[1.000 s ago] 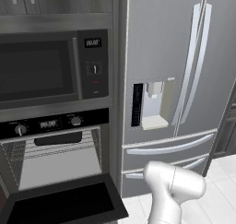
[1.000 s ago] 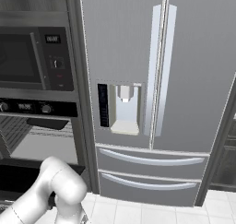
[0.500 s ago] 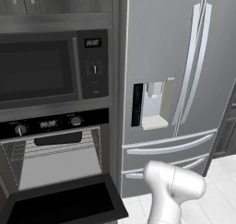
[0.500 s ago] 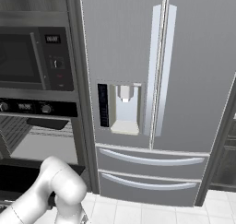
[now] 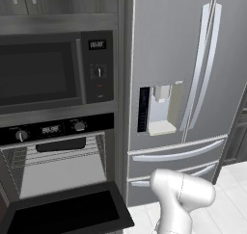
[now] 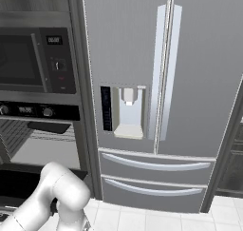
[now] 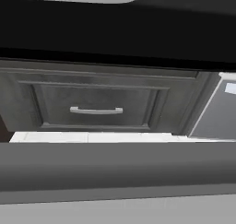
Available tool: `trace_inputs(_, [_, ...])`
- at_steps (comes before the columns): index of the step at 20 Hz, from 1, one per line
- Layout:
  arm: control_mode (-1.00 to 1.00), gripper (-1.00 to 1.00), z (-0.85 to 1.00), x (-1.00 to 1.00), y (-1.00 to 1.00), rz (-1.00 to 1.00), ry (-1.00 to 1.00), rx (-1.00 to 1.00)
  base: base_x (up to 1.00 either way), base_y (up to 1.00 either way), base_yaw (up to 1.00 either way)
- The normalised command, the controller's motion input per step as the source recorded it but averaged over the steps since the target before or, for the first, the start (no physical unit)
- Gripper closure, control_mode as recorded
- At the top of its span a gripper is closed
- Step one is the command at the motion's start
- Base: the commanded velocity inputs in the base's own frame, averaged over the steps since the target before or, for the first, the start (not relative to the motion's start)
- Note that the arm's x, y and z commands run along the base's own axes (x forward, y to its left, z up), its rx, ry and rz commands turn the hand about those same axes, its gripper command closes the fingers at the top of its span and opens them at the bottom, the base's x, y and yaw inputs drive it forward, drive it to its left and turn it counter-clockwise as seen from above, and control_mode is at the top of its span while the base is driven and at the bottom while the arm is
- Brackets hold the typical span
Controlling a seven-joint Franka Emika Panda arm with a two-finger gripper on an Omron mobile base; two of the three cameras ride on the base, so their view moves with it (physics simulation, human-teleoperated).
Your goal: Take the baked cake out of the oven and place it on the plate for cooling. Then close the oven door.
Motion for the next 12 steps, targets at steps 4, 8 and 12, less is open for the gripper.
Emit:
trace_inputs(4, [-1.0,-1.0,0.23,0.54,0.0,0.0,-0.04,0.0,0.0,0.0,0.0])
trace_inputs(8, [-1.0,-1.0,0.18,0.63,0.0,0.0,-0.13,0.0,0.0,0.0,0.0])
trace_inputs(12, [-1.0,-1.0,0.3,0.66,0.0,0.0,-0.14,0.0,0.0,0.0,0.0])
